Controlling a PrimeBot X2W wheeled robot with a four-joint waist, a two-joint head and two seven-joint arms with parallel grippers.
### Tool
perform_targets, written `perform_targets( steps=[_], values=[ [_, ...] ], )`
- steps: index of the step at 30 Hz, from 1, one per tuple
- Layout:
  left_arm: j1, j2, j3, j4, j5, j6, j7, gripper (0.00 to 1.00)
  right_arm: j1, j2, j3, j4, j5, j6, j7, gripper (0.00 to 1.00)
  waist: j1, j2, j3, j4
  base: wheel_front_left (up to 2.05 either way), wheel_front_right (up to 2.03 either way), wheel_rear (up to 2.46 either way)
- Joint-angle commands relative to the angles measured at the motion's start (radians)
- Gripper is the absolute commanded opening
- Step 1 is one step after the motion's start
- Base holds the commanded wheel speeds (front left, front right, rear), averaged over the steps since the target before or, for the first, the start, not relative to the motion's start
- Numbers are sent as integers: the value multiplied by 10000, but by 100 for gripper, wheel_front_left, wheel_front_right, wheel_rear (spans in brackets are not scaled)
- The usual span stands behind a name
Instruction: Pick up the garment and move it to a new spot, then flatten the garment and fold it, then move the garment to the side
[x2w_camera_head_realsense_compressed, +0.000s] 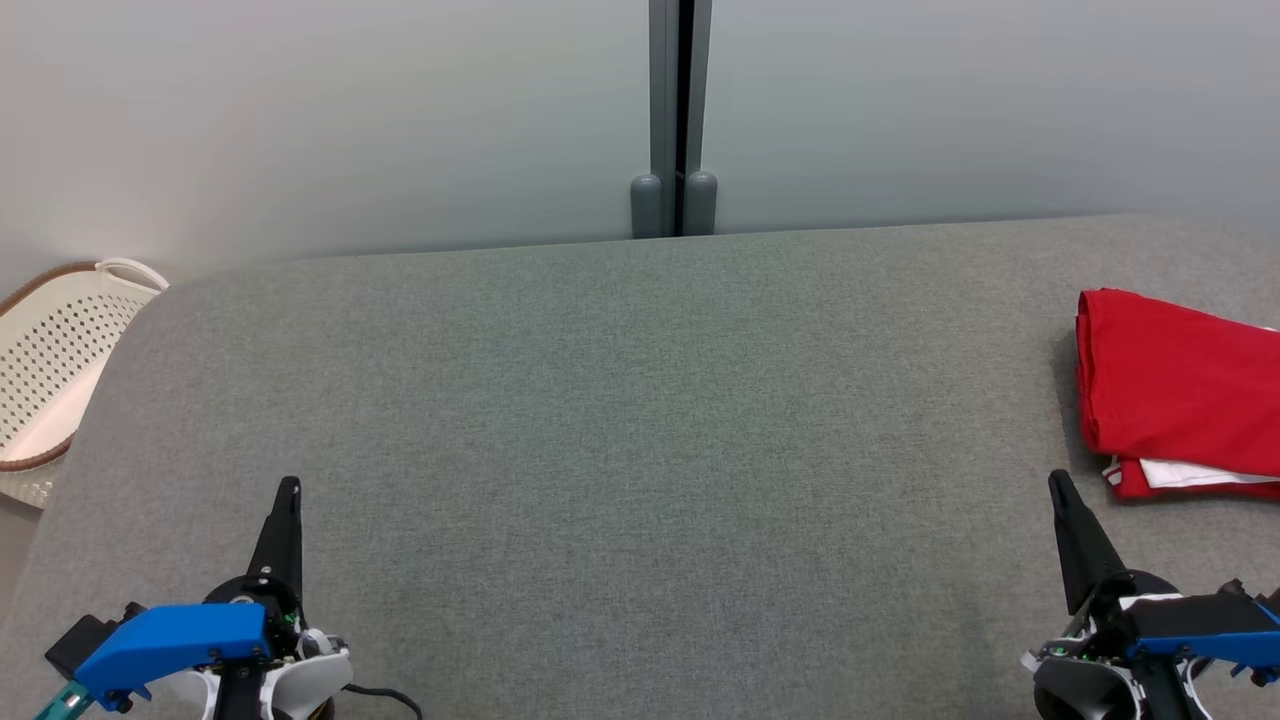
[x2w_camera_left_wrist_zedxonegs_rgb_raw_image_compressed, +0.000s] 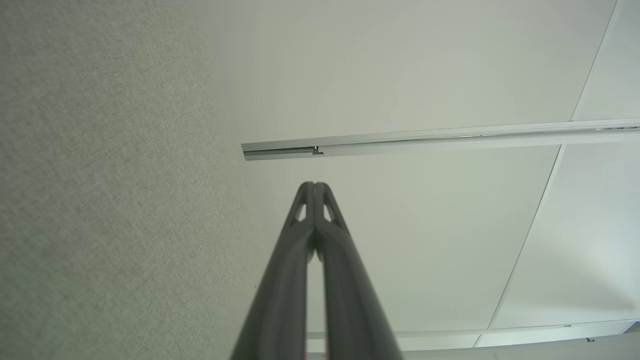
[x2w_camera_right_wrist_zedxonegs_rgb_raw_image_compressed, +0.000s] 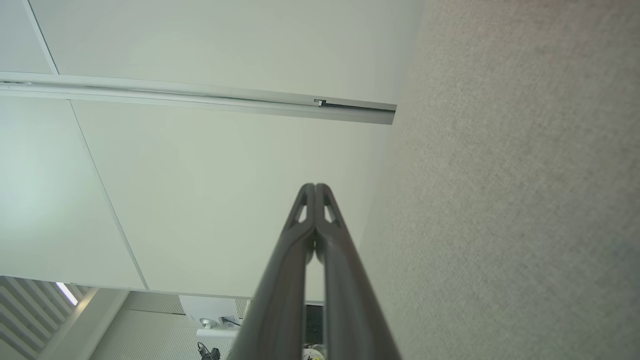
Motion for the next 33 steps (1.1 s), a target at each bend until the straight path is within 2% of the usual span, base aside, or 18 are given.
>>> perform_targets(
  steps=[1,12,33],
  values=[
    [-152,-24,102,-71,-163,-100,49,0,-137,-65,-36,-71,193,7,48,0,0,-1,5,-5,0,0,0],
    [-202,-59,276,-167,-794,-205,229,0,-172,-67,-67,-118,945,7,222,0,0,-1,48,-53,0,0,0],
    [-190,-57,272,-158,-779,-172,230,0,-171,-68,-63,-116,927,7,223,0,0,-1,49,-55,0,0,0]
  ],
)
